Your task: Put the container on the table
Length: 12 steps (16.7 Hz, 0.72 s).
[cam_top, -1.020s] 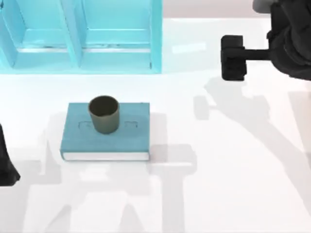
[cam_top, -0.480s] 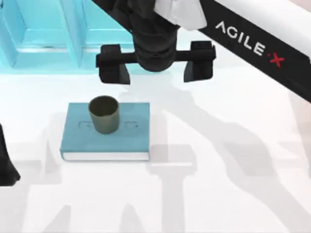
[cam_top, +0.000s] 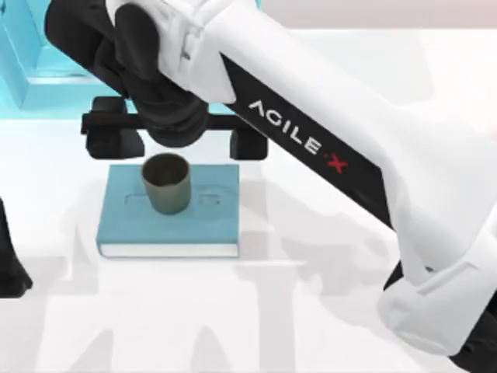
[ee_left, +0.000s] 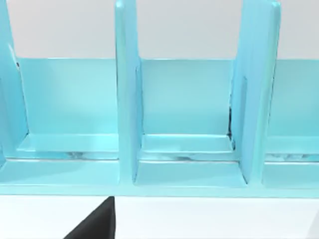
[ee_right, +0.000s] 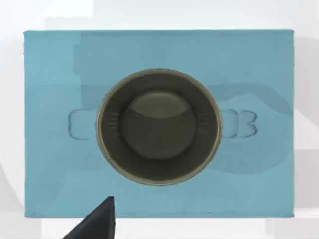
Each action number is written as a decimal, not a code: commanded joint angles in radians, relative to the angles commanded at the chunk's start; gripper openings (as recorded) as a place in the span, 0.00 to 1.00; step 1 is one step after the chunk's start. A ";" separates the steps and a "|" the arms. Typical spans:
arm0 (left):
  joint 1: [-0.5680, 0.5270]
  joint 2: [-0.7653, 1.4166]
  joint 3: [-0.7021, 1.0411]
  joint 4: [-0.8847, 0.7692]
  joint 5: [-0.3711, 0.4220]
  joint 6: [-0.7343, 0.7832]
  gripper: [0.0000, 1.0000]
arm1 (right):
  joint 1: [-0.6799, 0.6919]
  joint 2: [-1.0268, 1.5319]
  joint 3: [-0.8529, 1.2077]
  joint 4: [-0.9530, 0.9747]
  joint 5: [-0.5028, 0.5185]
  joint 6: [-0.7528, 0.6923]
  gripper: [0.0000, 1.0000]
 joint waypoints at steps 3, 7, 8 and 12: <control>0.000 0.000 0.000 0.000 0.000 0.000 1.00 | 0.005 0.011 0.020 -0.006 0.003 0.007 1.00; 0.000 0.000 0.000 0.000 0.000 0.000 1.00 | 0.000 0.010 0.018 -0.004 0.001 0.006 1.00; 0.000 0.000 0.000 0.000 0.000 0.000 1.00 | 0.000 0.012 0.020 -0.004 0.001 0.005 1.00; 0.000 0.000 0.000 0.000 0.000 0.000 1.00 | -0.010 0.119 0.136 -0.021 0.001 -0.008 1.00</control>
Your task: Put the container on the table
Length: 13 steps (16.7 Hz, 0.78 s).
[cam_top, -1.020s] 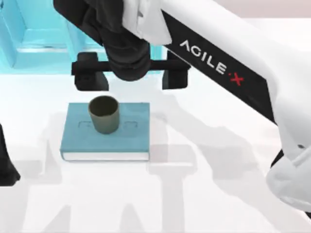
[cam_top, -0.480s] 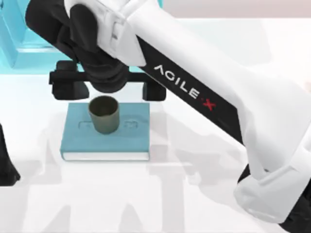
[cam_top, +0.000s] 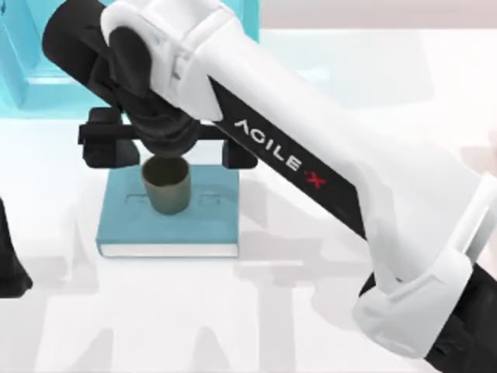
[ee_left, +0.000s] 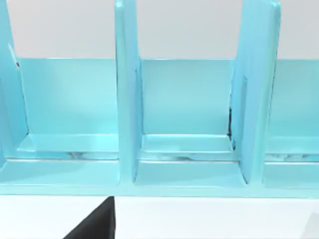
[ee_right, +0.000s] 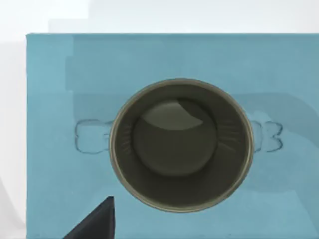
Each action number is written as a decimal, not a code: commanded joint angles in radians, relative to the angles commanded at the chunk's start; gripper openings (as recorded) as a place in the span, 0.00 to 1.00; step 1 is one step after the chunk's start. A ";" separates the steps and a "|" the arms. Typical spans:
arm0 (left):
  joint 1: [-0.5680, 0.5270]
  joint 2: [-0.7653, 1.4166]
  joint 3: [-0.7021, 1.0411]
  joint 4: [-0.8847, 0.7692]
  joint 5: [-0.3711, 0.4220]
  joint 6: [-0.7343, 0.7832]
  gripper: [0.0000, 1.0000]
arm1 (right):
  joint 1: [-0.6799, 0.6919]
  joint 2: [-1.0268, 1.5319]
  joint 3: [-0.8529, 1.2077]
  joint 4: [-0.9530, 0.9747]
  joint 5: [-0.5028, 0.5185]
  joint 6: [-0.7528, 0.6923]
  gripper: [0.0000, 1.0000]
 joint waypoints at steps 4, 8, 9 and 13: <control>0.000 0.000 0.000 0.000 0.000 0.000 1.00 | -0.023 0.186 0.238 -0.027 -0.003 -0.024 1.00; 0.000 0.000 0.000 0.000 0.000 0.000 1.00 | -0.044 0.314 0.380 -0.042 -0.006 -0.045 1.00; 0.000 0.000 0.000 0.000 0.000 0.000 1.00 | -0.046 0.323 0.389 -0.043 -0.006 -0.047 1.00; 0.000 0.000 0.000 0.000 0.000 0.000 1.00 | -0.046 0.324 0.390 -0.043 -0.006 -0.047 1.00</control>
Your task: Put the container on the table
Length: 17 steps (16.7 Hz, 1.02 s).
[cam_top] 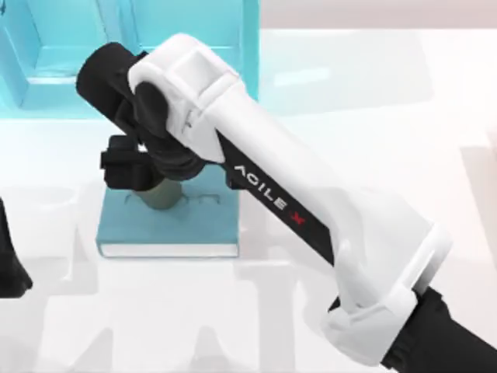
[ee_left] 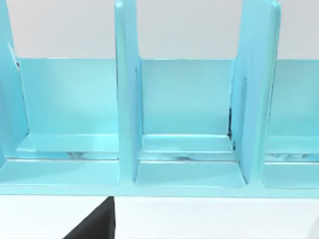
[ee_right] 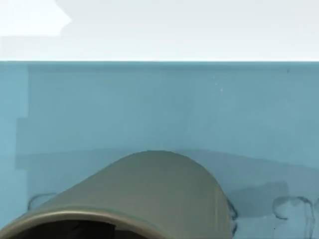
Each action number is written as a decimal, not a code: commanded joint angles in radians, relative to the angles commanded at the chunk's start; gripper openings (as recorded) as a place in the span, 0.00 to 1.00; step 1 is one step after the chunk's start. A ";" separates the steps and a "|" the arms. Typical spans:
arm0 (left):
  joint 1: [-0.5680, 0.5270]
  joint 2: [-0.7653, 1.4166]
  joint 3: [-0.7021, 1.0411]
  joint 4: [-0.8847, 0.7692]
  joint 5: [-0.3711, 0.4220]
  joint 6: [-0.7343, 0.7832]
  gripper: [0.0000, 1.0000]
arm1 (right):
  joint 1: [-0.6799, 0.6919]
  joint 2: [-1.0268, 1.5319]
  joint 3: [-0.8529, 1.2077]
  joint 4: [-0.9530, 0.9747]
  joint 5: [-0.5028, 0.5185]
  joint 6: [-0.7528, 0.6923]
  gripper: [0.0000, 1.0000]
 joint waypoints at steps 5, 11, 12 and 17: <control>0.000 0.000 0.000 0.000 0.000 0.000 1.00 | 0.000 0.000 0.000 0.000 0.000 0.000 0.62; 0.000 0.000 0.000 0.000 0.000 0.000 1.00 | 0.000 0.000 0.000 0.000 0.000 0.000 0.17; 0.000 0.000 0.000 0.000 0.000 0.000 1.00 | 0.000 0.000 0.000 0.000 0.000 0.000 0.10; 0.000 0.000 0.000 0.000 0.000 0.000 1.00 | 0.000 0.000 0.000 0.000 0.000 0.000 0.00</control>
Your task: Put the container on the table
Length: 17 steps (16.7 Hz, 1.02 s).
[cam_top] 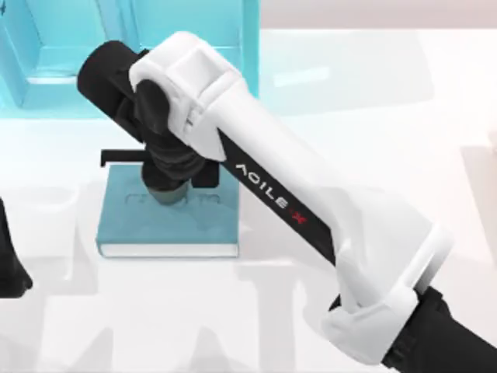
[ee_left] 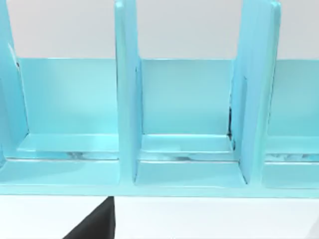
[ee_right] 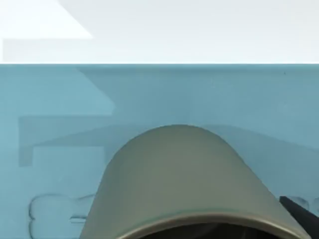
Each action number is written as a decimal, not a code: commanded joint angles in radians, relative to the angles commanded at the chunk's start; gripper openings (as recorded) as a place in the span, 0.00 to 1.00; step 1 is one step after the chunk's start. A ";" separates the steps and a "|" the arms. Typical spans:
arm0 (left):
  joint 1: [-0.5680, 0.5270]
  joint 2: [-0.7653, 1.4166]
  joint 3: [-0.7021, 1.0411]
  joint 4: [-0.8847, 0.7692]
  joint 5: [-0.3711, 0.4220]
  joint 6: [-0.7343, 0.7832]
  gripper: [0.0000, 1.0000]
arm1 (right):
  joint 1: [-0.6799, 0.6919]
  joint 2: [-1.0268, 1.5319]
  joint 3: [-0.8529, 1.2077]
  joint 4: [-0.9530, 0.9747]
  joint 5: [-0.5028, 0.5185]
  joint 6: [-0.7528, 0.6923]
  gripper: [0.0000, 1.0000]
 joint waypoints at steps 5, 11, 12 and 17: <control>0.000 0.000 0.000 0.000 0.000 0.000 1.00 | 0.004 -0.004 0.000 0.000 0.000 0.001 0.00; 0.000 0.000 0.000 0.000 0.000 0.000 1.00 | 0.004 -0.115 -0.162 0.056 -0.003 -0.003 0.00; 0.000 0.000 0.000 0.000 0.000 0.000 1.00 | 0.004 -0.147 -0.213 0.073 -0.003 -0.004 0.00; 0.000 0.000 0.000 0.000 0.000 0.000 1.00 | 0.004 -0.301 -0.455 0.148 -0.005 -0.001 0.00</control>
